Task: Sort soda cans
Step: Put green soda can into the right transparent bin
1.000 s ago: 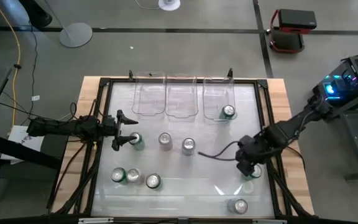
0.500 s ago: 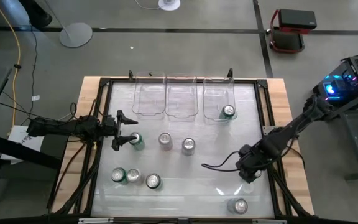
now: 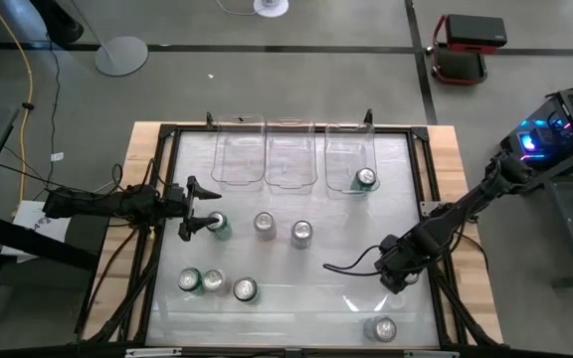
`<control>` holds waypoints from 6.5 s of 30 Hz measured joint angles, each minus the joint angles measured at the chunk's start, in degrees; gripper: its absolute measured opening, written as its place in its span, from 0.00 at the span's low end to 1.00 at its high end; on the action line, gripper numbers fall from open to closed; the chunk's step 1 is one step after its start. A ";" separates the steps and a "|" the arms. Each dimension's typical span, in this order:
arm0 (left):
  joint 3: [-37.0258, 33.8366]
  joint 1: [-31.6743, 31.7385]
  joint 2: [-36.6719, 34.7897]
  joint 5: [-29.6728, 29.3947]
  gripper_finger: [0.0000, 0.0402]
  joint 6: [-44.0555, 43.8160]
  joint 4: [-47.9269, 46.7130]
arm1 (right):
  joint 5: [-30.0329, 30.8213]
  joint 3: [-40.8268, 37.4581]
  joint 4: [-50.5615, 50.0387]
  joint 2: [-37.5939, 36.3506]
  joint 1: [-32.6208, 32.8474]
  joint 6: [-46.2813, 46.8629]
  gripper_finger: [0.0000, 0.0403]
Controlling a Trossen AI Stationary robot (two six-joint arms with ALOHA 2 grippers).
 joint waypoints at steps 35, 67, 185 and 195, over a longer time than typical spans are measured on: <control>-0.02 0.01 0.00 -0.02 0.82 0.18 -0.01 | 22.65 53.23 -27.55 15.98 -45.44 -57.48 0.72; -0.02 0.02 0.00 -0.26 0.82 2.56 0.06 | 16.77 51.44 -26.30 39.28 -57.83 -82.40 0.72; -0.01 0.01 -0.01 -0.22 0.82 2.59 0.23 | 17.78 53.36 -25.27 40.46 -58.69 -85.77 0.76; -0.02 0.02 -0.02 -0.22 0.82 2.56 0.23 | 19.65 53.40 -24.37 41.11 -58.83 -85.03 0.71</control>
